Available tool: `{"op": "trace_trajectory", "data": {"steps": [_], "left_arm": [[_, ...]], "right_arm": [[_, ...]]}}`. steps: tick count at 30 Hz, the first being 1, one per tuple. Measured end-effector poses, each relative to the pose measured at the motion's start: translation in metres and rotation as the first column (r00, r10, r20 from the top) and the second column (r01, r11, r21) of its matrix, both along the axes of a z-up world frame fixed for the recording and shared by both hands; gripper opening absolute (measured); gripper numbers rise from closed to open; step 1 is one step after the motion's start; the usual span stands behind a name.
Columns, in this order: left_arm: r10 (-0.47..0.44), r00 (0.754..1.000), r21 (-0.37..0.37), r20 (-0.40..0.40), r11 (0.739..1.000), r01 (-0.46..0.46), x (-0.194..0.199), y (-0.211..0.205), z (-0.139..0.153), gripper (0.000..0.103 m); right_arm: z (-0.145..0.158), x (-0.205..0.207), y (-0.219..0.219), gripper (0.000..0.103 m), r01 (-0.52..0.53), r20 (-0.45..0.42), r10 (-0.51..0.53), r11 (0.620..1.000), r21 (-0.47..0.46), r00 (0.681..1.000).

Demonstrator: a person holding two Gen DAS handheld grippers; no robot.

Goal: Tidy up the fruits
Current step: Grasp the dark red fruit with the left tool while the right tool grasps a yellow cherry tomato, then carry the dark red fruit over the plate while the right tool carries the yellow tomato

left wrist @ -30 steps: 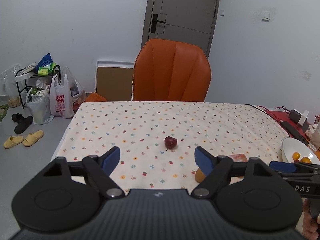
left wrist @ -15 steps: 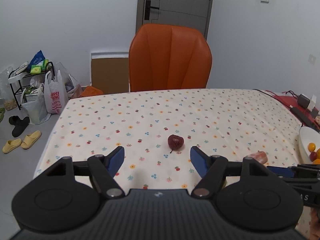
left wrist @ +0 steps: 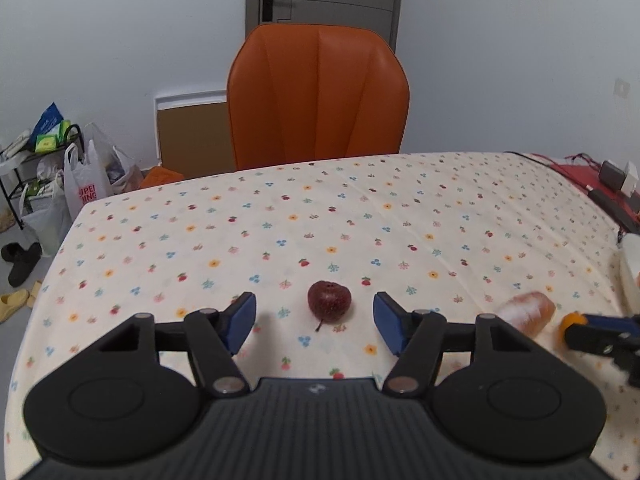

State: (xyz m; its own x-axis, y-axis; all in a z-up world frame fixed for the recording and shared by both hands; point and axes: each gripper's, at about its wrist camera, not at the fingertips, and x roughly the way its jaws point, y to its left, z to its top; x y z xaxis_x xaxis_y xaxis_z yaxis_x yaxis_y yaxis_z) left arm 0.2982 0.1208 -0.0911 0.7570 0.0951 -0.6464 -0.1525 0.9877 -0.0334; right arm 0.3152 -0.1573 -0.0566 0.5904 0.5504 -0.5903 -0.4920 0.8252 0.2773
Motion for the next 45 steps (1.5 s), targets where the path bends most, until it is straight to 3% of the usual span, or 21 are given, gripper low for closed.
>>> {"op": "trace_trajectory", "data": {"steps": [5,9,30,45], "left_arm": [[-0.009,1.000,0.005,-0.024,1.000,0.009,0.013,-0.001,-0.008,0.050],[0.001,1.000,0.005,-0.016,1.000,-0.001,0.012,-0.002,-0.008,0.023],[-0.033,0.996,-0.031,0.086,0.999,0.036,-0.050,-0.053,0.051,0.023],[-0.120,0.983,-0.047,0.137,0.991,0.127,-0.071,-0.114,0.071,0.023]], "right_arm": [[0.000,0.006,-0.009,0.022,0.029,0.000,-0.029,1.000,0.010,1.000],[-0.001,0.006,-0.011,0.022,0.038,-0.001,-0.038,0.999,0.008,0.999],[0.025,-0.032,-0.052,0.022,0.083,0.041,-0.087,0.993,0.090,0.995],[0.040,-0.061,-0.102,0.022,0.143,0.084,-0.153,0.982,0.122,0.985]]}}
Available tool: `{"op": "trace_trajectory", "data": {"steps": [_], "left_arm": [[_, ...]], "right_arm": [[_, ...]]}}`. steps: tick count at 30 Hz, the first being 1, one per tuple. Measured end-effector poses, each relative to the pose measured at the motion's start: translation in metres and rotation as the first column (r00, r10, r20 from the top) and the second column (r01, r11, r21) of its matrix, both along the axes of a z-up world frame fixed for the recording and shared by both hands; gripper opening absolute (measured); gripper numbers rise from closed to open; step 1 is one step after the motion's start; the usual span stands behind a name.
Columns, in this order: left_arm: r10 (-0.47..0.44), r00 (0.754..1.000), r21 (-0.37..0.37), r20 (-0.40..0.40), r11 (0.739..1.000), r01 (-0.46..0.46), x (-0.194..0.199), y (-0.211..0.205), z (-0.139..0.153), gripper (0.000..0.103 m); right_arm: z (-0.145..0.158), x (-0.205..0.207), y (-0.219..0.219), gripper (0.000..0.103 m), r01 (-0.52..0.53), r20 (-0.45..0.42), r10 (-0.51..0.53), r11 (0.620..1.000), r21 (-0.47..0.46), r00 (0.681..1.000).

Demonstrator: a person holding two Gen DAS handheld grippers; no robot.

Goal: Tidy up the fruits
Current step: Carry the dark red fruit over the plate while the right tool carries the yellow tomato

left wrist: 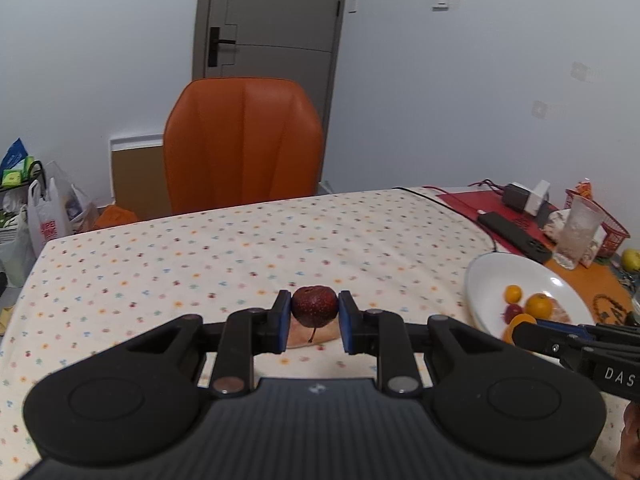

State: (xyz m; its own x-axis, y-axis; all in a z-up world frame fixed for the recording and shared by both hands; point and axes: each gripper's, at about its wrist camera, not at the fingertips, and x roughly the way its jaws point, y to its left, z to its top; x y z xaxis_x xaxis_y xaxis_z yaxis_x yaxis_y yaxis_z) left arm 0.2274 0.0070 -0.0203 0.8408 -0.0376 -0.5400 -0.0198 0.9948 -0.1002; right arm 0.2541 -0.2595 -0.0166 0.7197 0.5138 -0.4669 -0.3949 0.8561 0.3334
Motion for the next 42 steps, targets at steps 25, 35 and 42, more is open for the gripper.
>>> {"op": "trace_trajectory", "data": {"steps": [25,35,42], "left_arm": [[-0.131,0.991,-0.014,0.033,0.991,0.131,-0.009,-0.095,0.005,0.023],[-0.182,0.983,-0.036,0.011,0.983,0.182,0.004,-0.125,-0.004,0.023],[-0.232,0.973,-0.069,-0.012,0.971,0.231,0.014,-0.149,-0.014,0.023]], "right_arm": [[0.000,-0.031,-0.095,0.022,0.140,0.030,-0.141,0.990,0.022,0.990],[-0.010,-0.028,-0.123,0.022,0.197,0.009,-0.198,0.980,0.026,0.980],[-0.020,-0.020,-0.129,0.022,0.211,-0.013,-0.210,0.977,0.028,0.978]]}}
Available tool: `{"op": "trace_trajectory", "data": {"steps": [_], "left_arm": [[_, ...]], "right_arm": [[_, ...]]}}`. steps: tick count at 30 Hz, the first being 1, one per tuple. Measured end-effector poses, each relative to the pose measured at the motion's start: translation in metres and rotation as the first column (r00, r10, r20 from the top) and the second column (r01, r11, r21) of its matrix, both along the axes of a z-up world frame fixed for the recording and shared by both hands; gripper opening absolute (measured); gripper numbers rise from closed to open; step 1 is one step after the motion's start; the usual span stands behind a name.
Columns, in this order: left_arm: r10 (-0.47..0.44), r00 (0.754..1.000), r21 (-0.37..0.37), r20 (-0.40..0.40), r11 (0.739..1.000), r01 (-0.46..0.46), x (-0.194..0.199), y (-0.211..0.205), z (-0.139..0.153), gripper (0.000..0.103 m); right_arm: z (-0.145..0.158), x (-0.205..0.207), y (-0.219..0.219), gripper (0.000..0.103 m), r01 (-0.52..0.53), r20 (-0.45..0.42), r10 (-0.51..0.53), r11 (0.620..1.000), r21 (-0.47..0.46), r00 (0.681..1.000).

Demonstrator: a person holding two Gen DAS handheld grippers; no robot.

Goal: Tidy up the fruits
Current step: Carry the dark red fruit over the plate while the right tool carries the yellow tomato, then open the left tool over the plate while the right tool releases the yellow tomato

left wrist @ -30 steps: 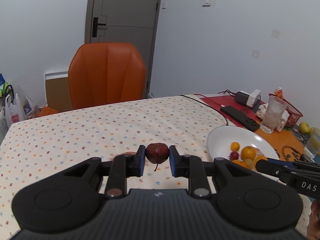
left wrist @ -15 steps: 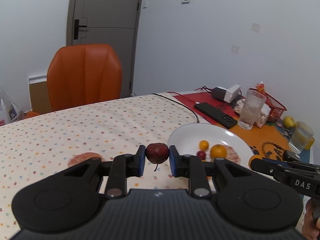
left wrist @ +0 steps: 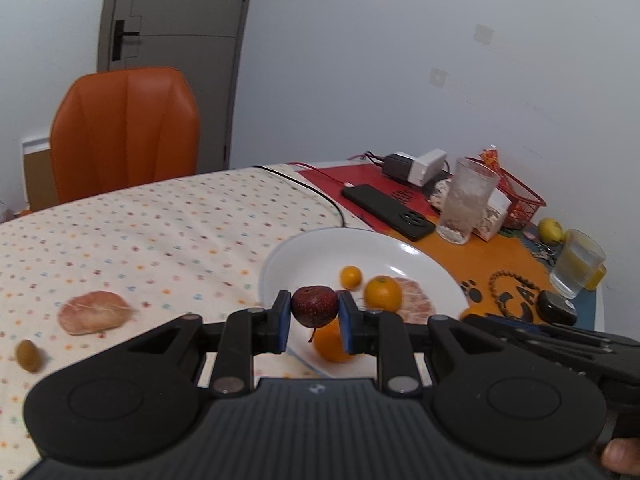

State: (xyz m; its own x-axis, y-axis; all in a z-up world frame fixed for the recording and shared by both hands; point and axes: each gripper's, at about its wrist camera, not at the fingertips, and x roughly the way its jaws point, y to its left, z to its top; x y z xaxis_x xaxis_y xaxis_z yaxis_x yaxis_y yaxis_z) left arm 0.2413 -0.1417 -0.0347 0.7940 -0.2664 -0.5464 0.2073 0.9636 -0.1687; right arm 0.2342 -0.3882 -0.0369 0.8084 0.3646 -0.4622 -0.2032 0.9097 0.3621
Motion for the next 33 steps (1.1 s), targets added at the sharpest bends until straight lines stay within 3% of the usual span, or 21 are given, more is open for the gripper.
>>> {"op": "trace_trajectory", "data": {"steps": [11,17,27,31,33], "left_arm": [[-0.100,0.993,-0.027,-0.063,0.995,0.098,0.016,-0.022,-0.016,0.026],[-0.062,0.995,-0.035,-0.077,0.998,0.059,0.018,-0.011,-0.016,0.030],[0.004,0.998,0.024,-0.066,1.000,-0.002,0.005,0.018,-0.011,0.059],[0.043,0.998,0.036,-0.049,0.999,-0.041,-0.003,0.036,-0.006,0.072],[0.073,0.997,0.044,-0.039,0.996,-0.072,-0.007,0.046,-0.003,0.076]], "right_arm": [[-0.011,0.009,0.004,0.022,0.000,-0.028,0.000,1.000,-0.007,1.000],[-0.015,0.014,0.003,0.022,0.004,-0.038,-0.004,1.000,0.001,0.999],[-0.013,0.016,0.014,0.023,-0.017,-0.028,0.018,0.999,0.029,0.999],[-0.009,0.015,0.021,0.039,-0.021,0.000,0.021,0.999,0.047,1.000],[-0.007,0.014,0.024,0.042,-0.024,0.009,0.023,0.999,0.047,1.000]]}}
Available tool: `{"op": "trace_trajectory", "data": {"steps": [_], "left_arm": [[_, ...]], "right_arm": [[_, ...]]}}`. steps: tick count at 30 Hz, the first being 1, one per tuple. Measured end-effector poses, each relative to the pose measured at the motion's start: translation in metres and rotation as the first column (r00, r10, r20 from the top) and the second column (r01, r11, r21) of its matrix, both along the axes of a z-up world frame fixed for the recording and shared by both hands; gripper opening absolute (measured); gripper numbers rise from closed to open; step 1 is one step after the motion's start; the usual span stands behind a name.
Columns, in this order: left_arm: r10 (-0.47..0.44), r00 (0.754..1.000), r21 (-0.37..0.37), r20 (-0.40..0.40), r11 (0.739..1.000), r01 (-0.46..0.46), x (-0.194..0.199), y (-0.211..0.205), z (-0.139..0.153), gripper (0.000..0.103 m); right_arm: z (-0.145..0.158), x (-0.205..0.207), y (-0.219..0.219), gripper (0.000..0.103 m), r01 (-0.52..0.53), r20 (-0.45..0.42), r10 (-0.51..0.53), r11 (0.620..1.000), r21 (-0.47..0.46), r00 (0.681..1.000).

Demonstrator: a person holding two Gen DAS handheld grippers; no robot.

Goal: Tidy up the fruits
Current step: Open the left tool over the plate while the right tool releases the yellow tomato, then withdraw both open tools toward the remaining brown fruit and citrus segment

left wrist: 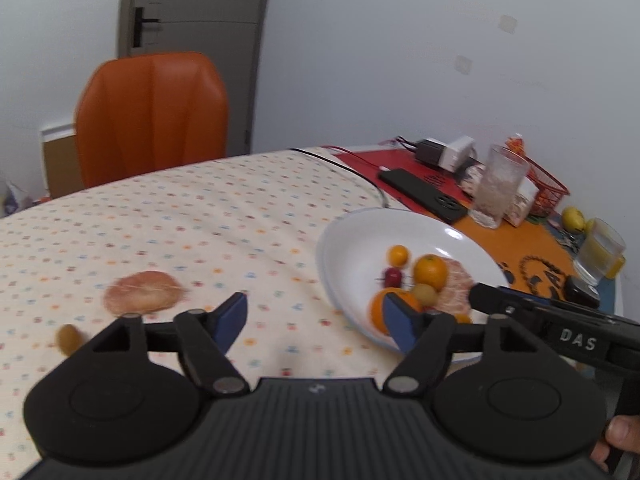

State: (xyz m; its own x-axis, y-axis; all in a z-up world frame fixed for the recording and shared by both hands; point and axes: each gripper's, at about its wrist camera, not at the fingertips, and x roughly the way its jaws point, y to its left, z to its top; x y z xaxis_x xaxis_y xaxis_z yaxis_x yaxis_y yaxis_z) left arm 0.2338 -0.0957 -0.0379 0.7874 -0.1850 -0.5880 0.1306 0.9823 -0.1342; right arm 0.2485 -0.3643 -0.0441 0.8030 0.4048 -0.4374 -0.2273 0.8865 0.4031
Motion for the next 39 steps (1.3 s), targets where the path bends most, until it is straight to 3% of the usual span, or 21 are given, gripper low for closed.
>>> {"op": "trace_trajectory", "data": {"steps": [11,16,22,39], "left_arm": [[0.125,0.992,-0.007,0.018,0.992,-0.125,-0.027,0.061,0.021,0.089],[0.210,0.977,-0.010,0.032,0.978,-0.210,-0.040,0.090,0.035,0.098],[0.261,0.964,0.008,0.047,0.965,-0.262,-0.054,0.116,0.045,0.100],[0.272,0.962,-0.031,0.000,0.962,-0.271,-0.082,0.162,0.036,0.103]], "right_arm": [[0.010,-0.011,0.021,0.063,-0.036,0.028,0.036,0.999,0.011,0.999],[0.019,-0.017,0.030,0.080,-0.069,0.052,0.068,0.997,0.015,0.996],[0.030,-0.023,0.046,0.102,-0.117,0.090,0.115,0.993,0.020,0.989],[0.036,-0.019,0.096,0.103,-0.188,0.058,0.186,0.982,0.028,0.981]]}}
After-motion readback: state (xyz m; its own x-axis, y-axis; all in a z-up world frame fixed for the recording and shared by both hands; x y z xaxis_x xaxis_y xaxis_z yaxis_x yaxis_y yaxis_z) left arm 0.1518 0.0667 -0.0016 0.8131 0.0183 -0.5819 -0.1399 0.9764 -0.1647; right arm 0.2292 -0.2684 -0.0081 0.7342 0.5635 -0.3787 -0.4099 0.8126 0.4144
